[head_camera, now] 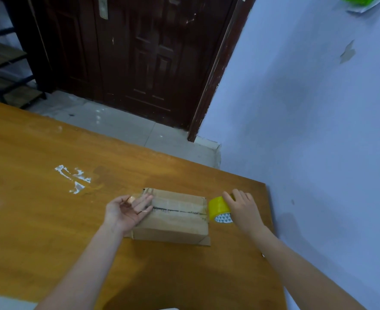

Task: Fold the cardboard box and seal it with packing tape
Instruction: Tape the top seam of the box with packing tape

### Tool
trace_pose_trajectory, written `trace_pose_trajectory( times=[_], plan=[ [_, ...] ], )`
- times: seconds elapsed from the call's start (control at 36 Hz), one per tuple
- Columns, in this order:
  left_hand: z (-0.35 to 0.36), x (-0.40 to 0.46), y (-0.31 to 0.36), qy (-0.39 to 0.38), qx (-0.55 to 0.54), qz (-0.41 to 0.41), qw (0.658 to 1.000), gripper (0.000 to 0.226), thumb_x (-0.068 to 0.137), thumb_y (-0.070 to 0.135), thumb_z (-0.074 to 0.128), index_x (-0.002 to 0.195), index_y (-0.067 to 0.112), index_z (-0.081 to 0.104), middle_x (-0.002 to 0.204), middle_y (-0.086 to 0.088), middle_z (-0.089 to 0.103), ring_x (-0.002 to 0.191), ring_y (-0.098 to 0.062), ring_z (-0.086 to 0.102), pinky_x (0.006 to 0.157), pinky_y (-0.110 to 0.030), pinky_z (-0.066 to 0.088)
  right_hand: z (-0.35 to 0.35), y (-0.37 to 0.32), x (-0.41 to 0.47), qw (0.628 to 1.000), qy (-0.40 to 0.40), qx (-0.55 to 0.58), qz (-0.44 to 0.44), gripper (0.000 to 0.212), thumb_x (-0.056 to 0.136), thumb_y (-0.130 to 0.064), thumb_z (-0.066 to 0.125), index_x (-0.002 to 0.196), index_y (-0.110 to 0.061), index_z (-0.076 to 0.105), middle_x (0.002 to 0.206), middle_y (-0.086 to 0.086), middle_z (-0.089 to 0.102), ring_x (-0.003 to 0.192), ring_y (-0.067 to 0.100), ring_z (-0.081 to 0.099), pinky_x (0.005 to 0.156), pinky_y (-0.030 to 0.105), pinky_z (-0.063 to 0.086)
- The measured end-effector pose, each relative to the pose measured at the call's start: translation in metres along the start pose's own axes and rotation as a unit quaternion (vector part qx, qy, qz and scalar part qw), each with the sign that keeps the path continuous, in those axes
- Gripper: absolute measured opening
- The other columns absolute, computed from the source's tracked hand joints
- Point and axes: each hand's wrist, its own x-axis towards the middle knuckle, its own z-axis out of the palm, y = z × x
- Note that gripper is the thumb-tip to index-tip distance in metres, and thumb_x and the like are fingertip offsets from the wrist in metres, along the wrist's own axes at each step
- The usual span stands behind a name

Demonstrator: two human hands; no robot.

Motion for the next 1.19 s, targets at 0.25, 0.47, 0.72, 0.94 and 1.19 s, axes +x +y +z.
trace_pose_trajectory(
  times=[0.25, 0.47, 0.72, 0.94, 1.19],
  plan=[
    [-0.001, 0.001, 0.000, 0.015, -0.025, -0.010, 1.000, 0.045, 0.093, 0.014, 0.035, 0.059, -0.003, 0.059, 0.107, -0.031, 0.063, 0.097, -0.041, 0.063, 0.092, -0.056, 0.042, 0.011, -0.001, -0.003, 1.000, -0.013, 0.018, 0.010, 0.054, 0.040, 0.015, 0.078, 0.088, -0.007, 0.070, 0.068, 0.008, 0.058, 0.055, 0.025, 0.057, 0.048, 0.030, 0.045],
    [0.005, -0.007, -0.003, 0.002, 0.010, 0.027, 1.000, 0.023, 0.097, 0.016, 0.033, 0.079, 0.008, 0.046, 0.109, -0.028, 0.063, 0.094, -0.038, 0.067, 0.085, -0.055, 0.052, 0.015, -0.004, -0.006, 0.999, -0.007, 0.025, 0.020, 0.050, 0.046, 0.008, 0.084, 0.091, -0.008, 0.069, 0.070, 0.008, 0.059, 0.058, 0.024, 0.057, 0.051, 0.030, 0.046],
    [-0.008, -0.025, 0.006, 0.099, 0.333, 0.215, 0.913, 0.014, 0.091, 0.017, 0.060, 0.096, 0.006, 0.066, 0.091, -0.008, 0.070, 0.089, -0.017, 0.066, 0.068, -0.036, 0.055, 0.016, -0.004, -0.006, 1.000, -0.012, 0.023, 0.017, 0.051, 0.046, 0.007, 0.085, 0.091, -0.008, 0.069, 0.071, 0.008, 0.061, 0.060, 0.024, 0.059, 0.051, 0.031, 0.047],
    [-0.012, -0.023, 0.001, 0.128, 0.475, 0.313, 0.813, 0.017, 0.092, 0.015, 0.060, 0.082, 0.004, 0.067, 0.061, -0.004, 0.065, 0.047, -0.013, 0.056, 0.055, -0.029, 0.055, 0.015, -0.005, -0.006, 0.999, -0.011, 0.024, 0.017, 0.052, 0.042, 0.011, 0.084, 0.089, -0.008, 0.070, 0.070, 0.008, 0.060, 0.058, 0.025, 0.059, 0.050, 0.031, 0.045],
    [-0.017, -0.018, 0.006, 0.128, 0.518, 0.336, 0.776, 0.026, 0.091, 0.022, 0.061, 0.072, 0.006, 0.068, 0.067, -0.019, 0.067, 0.054, -0.023, 0.056, 0.066, -0.048, 0.054, 0.013, -0.006, -0.006, 0.999, -0.008, 0.030, 0.021, 0.052, 0.042, 0.014, 0.080, 0.088, -0.007, 0.070, 0.069, 0.009, 0.060, 0.057, 0.025, 0.058, 0.050, 0.030, 0.044]
  ],
)
